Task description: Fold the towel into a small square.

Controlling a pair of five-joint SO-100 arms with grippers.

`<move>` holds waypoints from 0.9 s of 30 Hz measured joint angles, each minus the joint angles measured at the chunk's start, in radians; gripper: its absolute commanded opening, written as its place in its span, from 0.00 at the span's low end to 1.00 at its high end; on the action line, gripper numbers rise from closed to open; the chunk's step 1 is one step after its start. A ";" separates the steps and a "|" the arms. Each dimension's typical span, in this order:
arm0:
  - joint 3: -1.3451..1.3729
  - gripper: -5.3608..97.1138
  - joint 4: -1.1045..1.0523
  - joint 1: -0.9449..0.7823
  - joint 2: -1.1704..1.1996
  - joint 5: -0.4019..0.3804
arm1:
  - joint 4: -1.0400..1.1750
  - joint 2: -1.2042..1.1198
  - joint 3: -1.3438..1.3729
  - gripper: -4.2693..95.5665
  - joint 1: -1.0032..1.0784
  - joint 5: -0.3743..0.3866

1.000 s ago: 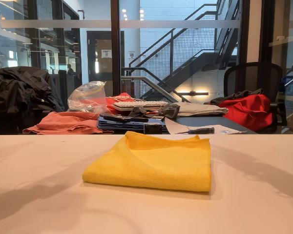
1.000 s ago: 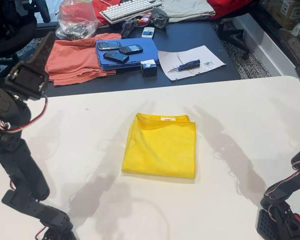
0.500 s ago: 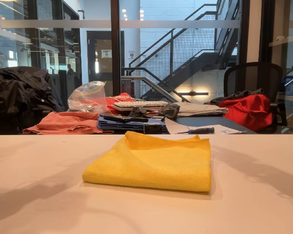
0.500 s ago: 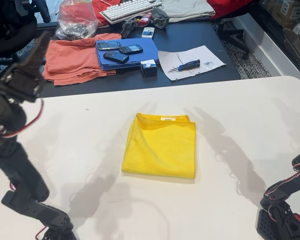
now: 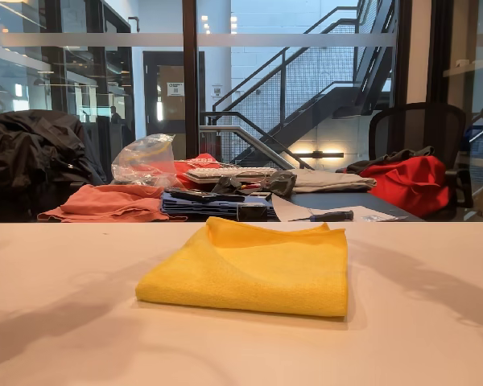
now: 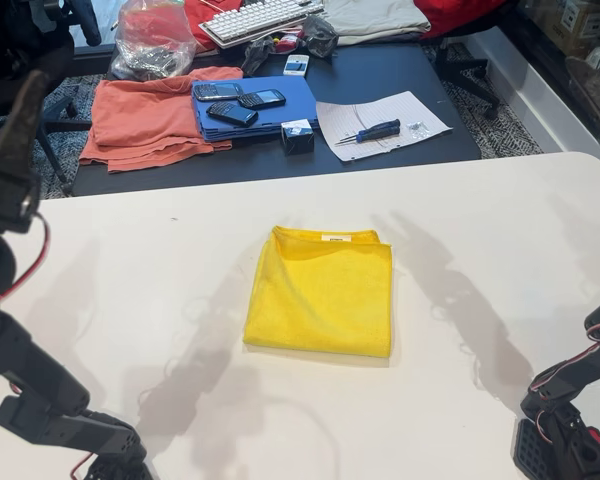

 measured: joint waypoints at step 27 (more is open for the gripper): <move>0.003 0.28 -0.009 -0.221 -0.017 0.000 | -0.009 -0.133 0.063 0.15 0.035 0.009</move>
